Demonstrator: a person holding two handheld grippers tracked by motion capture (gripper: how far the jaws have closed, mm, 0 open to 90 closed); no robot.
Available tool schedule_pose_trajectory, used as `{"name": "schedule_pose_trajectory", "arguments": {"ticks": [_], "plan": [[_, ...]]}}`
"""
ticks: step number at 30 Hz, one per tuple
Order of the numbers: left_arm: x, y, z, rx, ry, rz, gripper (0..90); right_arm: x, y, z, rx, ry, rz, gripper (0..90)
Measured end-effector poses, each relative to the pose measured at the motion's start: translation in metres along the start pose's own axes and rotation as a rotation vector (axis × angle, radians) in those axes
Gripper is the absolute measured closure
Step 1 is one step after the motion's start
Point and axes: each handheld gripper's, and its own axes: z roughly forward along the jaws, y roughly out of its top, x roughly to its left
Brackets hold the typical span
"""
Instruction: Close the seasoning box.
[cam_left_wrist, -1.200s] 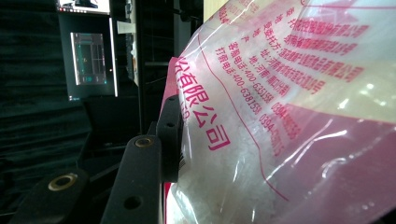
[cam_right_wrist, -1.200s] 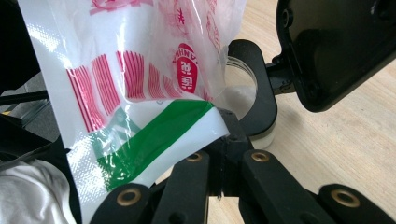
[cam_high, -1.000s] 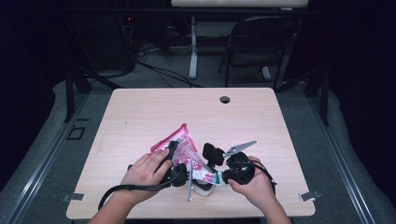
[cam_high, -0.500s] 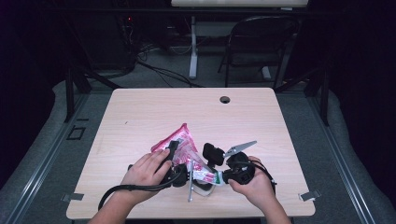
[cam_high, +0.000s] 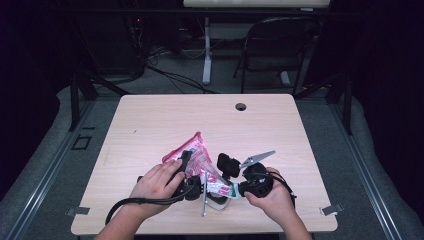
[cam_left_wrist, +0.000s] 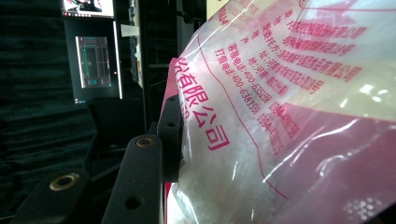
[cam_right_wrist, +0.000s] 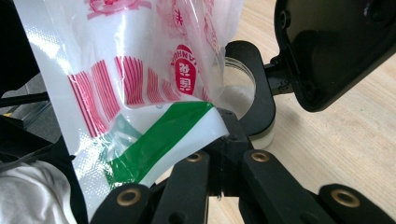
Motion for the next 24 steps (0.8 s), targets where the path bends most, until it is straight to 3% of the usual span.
{"name": "schedule_pose_trajectory", "arguments": {"ticks": [24], "plan": [[0.0013, 0.0016, -0.0009, -0.001, -0.002, 0.004, 65.3, -0.0005, -0.0001, 0.0000, 0.001, 0.000, 0.004, 90.0]]}}
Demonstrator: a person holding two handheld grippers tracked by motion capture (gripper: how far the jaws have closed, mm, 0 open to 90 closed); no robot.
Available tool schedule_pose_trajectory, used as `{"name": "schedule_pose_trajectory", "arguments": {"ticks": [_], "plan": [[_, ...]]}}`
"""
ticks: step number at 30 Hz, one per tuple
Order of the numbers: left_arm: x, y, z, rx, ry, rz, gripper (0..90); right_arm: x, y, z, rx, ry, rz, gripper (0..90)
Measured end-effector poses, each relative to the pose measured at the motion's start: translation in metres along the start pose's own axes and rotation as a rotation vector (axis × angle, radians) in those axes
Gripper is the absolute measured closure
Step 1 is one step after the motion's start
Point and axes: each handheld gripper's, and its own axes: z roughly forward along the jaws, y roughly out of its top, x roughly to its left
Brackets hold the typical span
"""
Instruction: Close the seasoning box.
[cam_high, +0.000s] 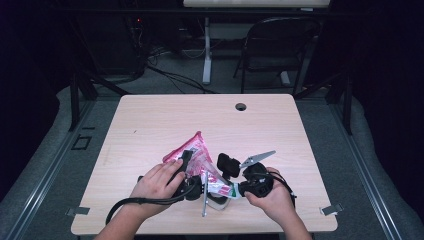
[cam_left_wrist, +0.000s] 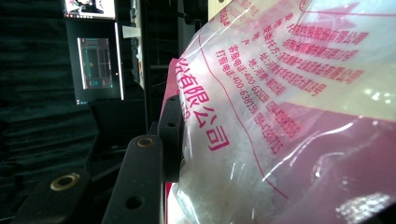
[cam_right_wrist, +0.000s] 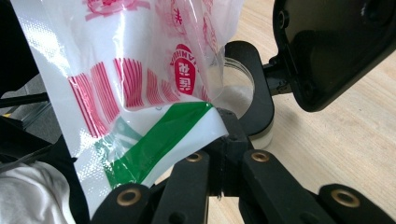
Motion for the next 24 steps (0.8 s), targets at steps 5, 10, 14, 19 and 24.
{"name": "schedule_pose_trajectory", "arguments": {"ticks": [5, 10, 14, 19, 24], "plan": [[-0.0003, 0.0000, -0.0001, -0.002, 0.006, 0.000, 65.3, 0.0000, 0.0000, 0.0008, 0.002, 0.000, 0.000, 90.0], [-0.0006, 0.0003, -0.0003, 0.001, 0.004, 0.000, 65.3, -0.0002, 0.0000, 0.0011, 0.004, 0.001, -0.001, 90.0], [-0.0003, 0.0002, -0.0005, 0.001, 0.003, 0.001, 65.3, -0.0002, 0.0000, 0.0012, 0.004, 0.001, 0.001, 90.0], [0.0000, 0.0005, -0.0008, 0.001, 0.003, 0.003, 65.3, -0.0001, 0.0000, 0.0012, 0.003, 0.001, 0.000, 90.0], [0.0003, 0.0007, -0.0009, 0.001, 0.007, 0.002, 65.4, -0.0002, 0.0001, 0.0012, 0.003, 0.001, 0.000, 90.0]]}}
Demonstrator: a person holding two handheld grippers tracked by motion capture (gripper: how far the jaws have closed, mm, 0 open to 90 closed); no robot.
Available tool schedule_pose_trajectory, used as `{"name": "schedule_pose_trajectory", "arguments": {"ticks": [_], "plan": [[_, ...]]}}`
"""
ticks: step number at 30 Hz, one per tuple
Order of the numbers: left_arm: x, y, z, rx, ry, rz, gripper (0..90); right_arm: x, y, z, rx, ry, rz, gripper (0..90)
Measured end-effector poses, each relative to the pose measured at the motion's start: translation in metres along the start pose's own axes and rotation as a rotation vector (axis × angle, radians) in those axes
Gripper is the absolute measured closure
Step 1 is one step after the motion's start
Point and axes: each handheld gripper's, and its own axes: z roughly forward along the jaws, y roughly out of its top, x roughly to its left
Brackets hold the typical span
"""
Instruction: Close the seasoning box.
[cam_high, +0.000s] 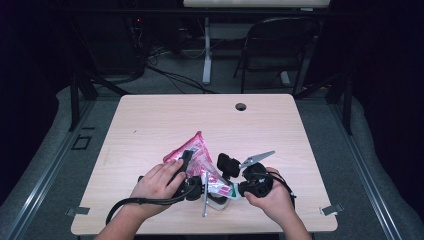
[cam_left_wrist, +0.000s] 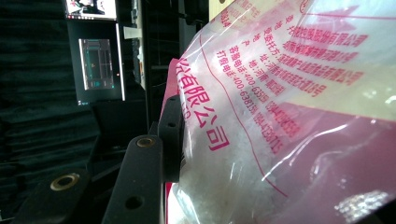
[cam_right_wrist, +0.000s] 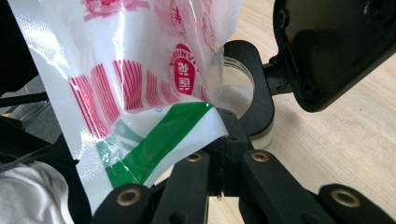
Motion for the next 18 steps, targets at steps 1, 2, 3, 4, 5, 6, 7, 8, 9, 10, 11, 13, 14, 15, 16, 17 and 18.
{"name": "schedule_pose_trajectory", "arguments": {"ticks": [1, 2, 3, 4, 5, 6, 7, 8, 9, 10, 11, 13, 14, 15, 16, 17, 18], "plan": [[0.0002, 0.0001, -0.0001, 0.000, 0.000, 0.004, 65.4, -0.0001, 0.0000, 0.0000, -0.001, 0.000, 0.000, 90.0], [0.0002, 0.0001, -0.0001, -0.001, -0.001, 0.003, 65.4, -0.0001, 0.0000, 0.0000, -0.001, 0.000, 0.000, 90.0], [0.0002, 0.0002, -0.0001, 0.000, 0.000, 0.004, 65.4, -0.0001, 0.0000, 0.0000, 0.000, 0.000, -0.001, 90.0], [0.0004, 0.0003, -0.0001, -0.002, 0.000, 0.006, 65.4, 0.0000, 0.0000, 0.0001, 0.000, 0.000, 0.000, 90.0], [0.0004, 0.0003, -0.0002, -0.001, 0.000, 0.003, 65.4, 0.0000, 0.0000, 0.0001, 0.001, 0.000, 0.000, 90.0], [0.0001, 0.0005, -0.0002, -0.002, 0.001, 0.004, 65.4, -0.0001, 0.0000, 0.0000, 0.001, -0.001, 0.000, 90.0], [0.0000, 0.0005, -0.0003, -0.002, 0.001, 0.003, 65.4, -0.0002, 0.0000, 0.0001, 0.000, 0.000, 0.000, 90.0], [0.0003, 0.0006, -0.0004, -0.002, -0.002, 0.002, 65.4, -0.0003, 0.0000, 0.0001, 0.000, 0.000, 0.001, 90.0], [0.0003, 0.0006, -0.0004, -0.002, -0.002, 0.002, 65.4, -0.0005, 0.0000, -0.0001, 0.001, -0.001, 0.001, 90.0], [0.0002, 0.0006, -0.0005, -0.005, 0.006, -0.001, 65.4, -0.0006, 0.0000, -0.0001, 0.001, -0.001, 0.001, 90.0], [0.0007, 0.0008, -0.0007, -0.003, 0.003, 0.003, 65.4, -0.0006, -0.0001, -0.0001, -0.001, -0.001, 0.002, 90.0], [0.0007, 0.0009, -0.0008, -0.003, 0.007, 0.003, 65.4, -0.0007, -0.0001, -0.0002, 0.001, -0.001, 0.001, 90.0], [0.0008, 0.0010, -0.0009, -0.003, 0.007, 0.004, 65.4, -0.0007, -0.0001, -0.0001, 0.000, -0.001, 0.001, 90.0], [0.0008, 0.0010, -0.0009, -0.004, 0.006, 0.003, 65.4, -0.0008, -0.0001, -0.0002, 0.002, 0.000, 0.001, 90.0], [0.0008, 0.0010, -0.0009, -0.003, 0.006, 0.003, 65.4, -0.0007, -0.0001, -0.0002, 0.001, 0.000, 0.001, 90.0], [0.0008, 0.0010, -0.0008, -0.003, 0.007, 0.004, 65.4, -0.0007, -0.0001, 0.0000, -0.001, -0.001, 0.001, 90.0], [0.0009, 0.0010, -0.0009, -0.003, 0.007, 0.004, 65.4, -0.0008, -0.0001, -0.0002, 0.002, -0.001, 0.001, 90.0]]}}
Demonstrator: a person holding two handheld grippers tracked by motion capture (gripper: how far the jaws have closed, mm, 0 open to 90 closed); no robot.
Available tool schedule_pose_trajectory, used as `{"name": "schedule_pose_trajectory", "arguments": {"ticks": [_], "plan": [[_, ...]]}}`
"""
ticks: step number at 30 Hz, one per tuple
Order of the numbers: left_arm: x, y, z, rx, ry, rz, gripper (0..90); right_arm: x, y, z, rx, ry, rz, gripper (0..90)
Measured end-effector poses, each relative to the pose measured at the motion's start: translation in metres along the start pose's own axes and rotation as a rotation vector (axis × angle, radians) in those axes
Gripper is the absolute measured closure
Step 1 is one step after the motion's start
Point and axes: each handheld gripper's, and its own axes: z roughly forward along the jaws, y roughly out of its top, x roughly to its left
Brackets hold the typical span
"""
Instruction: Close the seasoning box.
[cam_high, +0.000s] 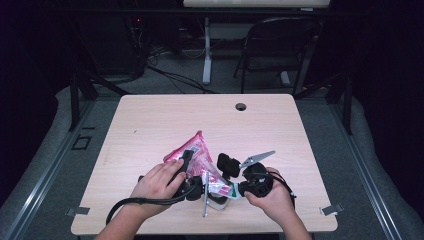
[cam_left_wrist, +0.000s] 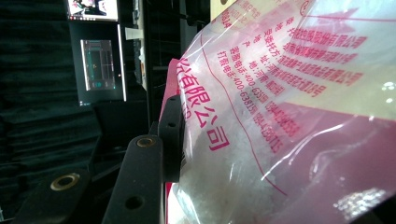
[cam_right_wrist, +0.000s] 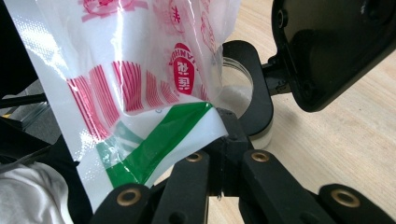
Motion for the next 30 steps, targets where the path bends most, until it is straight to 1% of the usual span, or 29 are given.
{"name": "schedule_pose_trajectory", "arguments": {"ticks": [14, 15, 27, 30], "plan": [[0.0013, 0.0001, -0.0004, -0.006, 0.005, 0.004, 65.6, 0.0001, 0.0001, 0.0006, -0.005, 0.002, 0.001, 90.0], [0.0006, 0.0001, -0.0004, -0.005, 0.001, -0.006, 65.6, 0.0001, 0.0001, 0.0006, -0.005, 0.001, 0.001, 90.0], [0.0013, 0.0004, -0.0002, -0.007, 0.005, 0.000, 65.7, -0.0002, 0.0000, 0.0007, 0.000, -0.001, -0.002, 90.0], [0.0007, 0.0002, -0.0002, -0.006, 0.000, -0.008, 65.7, -0.0002, 0.0000, 0.0007, -0.001, -0.001, -0.001, 90.0]]}}
